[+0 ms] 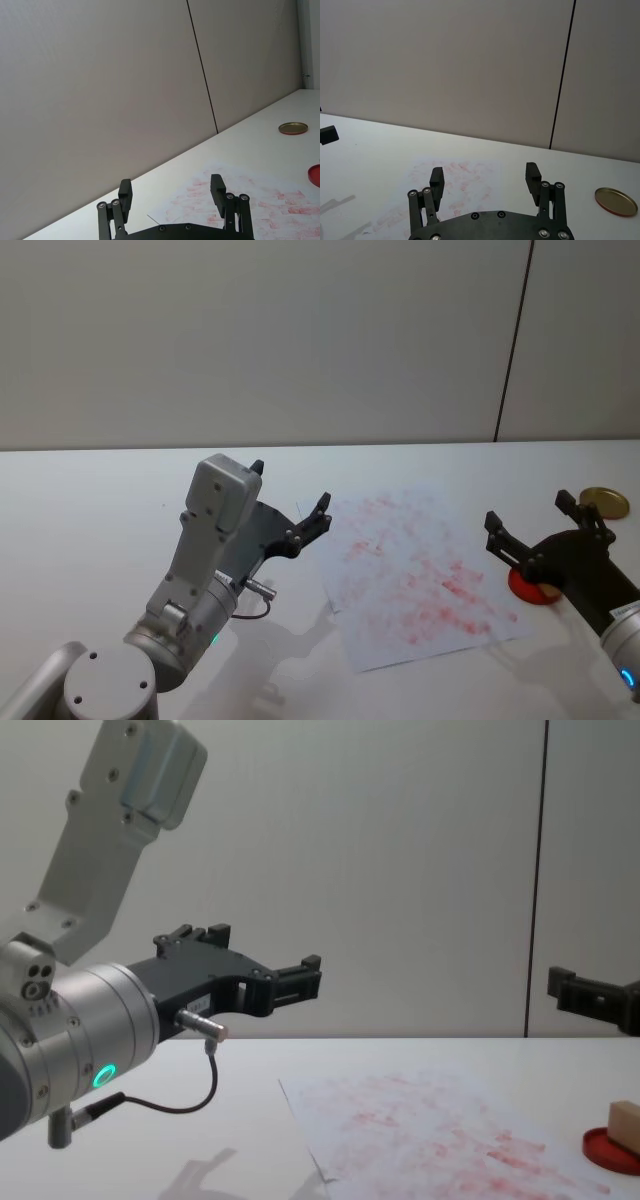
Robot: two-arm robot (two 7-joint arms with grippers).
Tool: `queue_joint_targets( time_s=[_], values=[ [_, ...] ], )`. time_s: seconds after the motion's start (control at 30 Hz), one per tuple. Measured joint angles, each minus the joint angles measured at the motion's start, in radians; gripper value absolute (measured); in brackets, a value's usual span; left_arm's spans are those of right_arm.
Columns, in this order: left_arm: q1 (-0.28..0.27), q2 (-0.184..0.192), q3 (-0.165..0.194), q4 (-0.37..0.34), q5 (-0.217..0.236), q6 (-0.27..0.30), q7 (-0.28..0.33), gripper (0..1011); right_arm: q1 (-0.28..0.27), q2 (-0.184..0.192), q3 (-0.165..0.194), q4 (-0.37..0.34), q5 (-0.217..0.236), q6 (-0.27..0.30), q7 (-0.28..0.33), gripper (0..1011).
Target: Use the one hand to pick up the stamp and affix it onto the A4 paper.
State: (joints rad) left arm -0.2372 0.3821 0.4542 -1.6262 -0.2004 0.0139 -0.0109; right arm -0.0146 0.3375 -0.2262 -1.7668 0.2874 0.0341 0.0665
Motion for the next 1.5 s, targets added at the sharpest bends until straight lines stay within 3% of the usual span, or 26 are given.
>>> queue_joint_targets(
  time_s=[0.9,1.5],
  values=[
    [0.000,0.000,0.000,0.000,0.000,0.000,0.000,993,0.001,0.001,0.003,0.004,0.003,0.001,0.005,1001],
    [0.000,0.000,0.000,0.000,0.000,0.000,0.000,993,0.009,0.046,0.044,0.077,0.045,0.044,0.069,1001]
  ],
)
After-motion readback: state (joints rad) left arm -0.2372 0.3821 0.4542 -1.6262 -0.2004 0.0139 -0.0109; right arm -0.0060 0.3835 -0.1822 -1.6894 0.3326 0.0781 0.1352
